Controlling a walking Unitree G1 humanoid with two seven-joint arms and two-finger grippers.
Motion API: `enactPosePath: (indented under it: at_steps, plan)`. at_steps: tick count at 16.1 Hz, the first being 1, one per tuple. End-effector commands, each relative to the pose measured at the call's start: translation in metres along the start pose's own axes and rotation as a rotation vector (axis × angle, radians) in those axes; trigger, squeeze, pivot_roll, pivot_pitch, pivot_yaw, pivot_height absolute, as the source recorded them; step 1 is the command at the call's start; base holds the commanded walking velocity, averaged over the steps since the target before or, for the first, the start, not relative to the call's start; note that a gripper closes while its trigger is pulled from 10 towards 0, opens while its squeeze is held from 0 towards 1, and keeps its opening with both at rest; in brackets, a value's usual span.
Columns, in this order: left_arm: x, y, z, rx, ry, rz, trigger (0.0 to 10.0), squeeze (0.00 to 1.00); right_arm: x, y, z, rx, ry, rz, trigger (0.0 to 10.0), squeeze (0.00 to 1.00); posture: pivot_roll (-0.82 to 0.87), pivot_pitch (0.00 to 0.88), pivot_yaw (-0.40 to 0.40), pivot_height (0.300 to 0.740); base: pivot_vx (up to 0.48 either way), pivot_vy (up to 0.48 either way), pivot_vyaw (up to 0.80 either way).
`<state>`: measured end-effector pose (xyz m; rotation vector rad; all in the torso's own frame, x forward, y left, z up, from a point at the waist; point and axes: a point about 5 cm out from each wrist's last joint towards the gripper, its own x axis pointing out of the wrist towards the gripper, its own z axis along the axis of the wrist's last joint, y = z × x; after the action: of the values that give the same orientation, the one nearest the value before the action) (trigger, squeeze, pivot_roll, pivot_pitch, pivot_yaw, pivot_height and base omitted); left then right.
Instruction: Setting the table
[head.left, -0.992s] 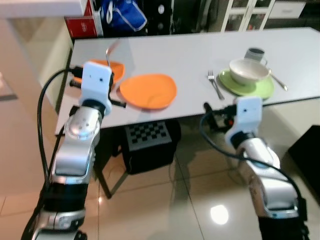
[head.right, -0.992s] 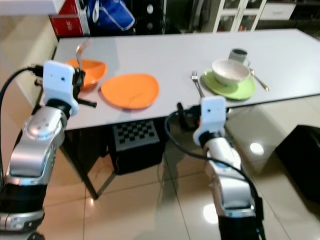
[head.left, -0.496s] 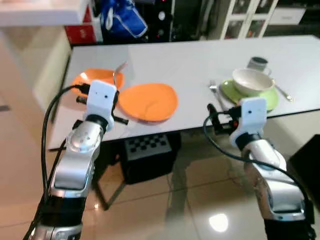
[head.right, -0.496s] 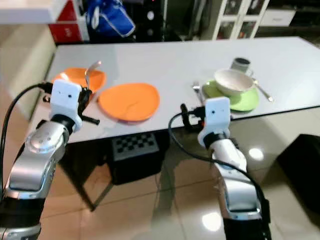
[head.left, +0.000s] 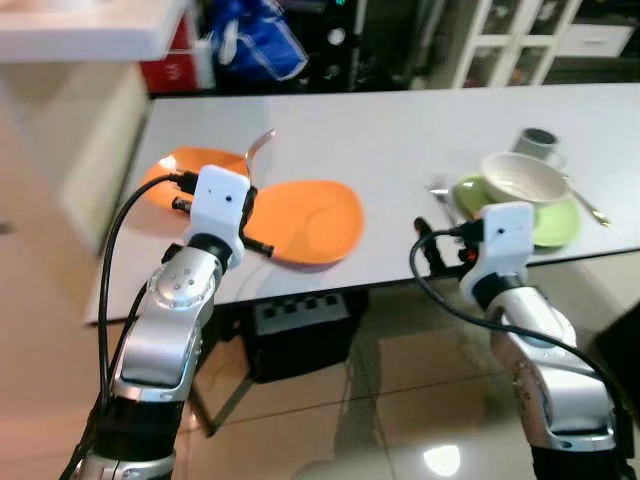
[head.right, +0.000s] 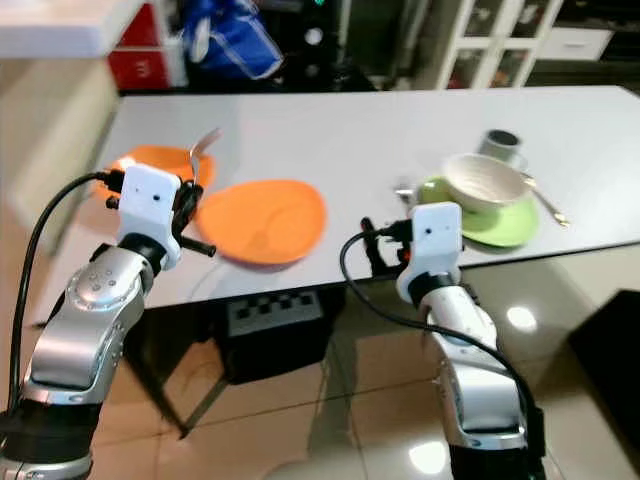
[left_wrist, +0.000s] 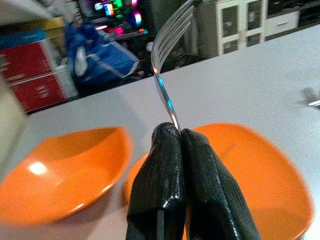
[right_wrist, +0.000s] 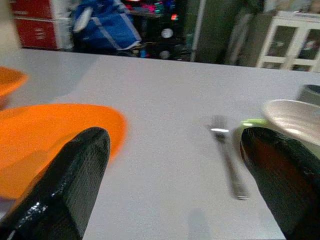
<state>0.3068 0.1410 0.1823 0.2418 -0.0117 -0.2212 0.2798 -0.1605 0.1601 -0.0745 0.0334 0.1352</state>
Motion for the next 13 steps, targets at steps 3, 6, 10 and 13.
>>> enactPosePath:
  at_steps: [3,6,10,13]
  plan:
    - [0.001,-0.01,0.003,0.002,0.005,-0.037,10.0,0.0,-0.006,-0.01,-0.002,-0.028,0.02,-0.038,10.0,0.0,0.03,0.0,-0.018,0.74,0.35,0.0,-0.53]
    - [0.0,-0.01,0.0,-0.001,0.022,-0.03,10.0,0.0,-0.007,-0.01,-0.003,-0.042,0.032,-0.02,10.0,0.0,0.04,0.0,-0.032,0.74,0.351,0.0,0.0]
    - [-0.006,-0.014,-0.011,-0.02,0.082,-0.013,10.0,0.0,-0.009,-0.007,-0.01,-0.06,0.068,0.028,10.0,0.0,0.04,0.0,-0.045,0.74,0.348,0.0,0.0]
    - [-0.007,-0.013,-0.028,-0.036,0.198,0.038,10.0,0.0,-0.012,0.0,-0.014,-0.092,0.09,0.112,10.0,0.0,0.02,0.0,-0.045,0.74,0.106,0.0,0.0]
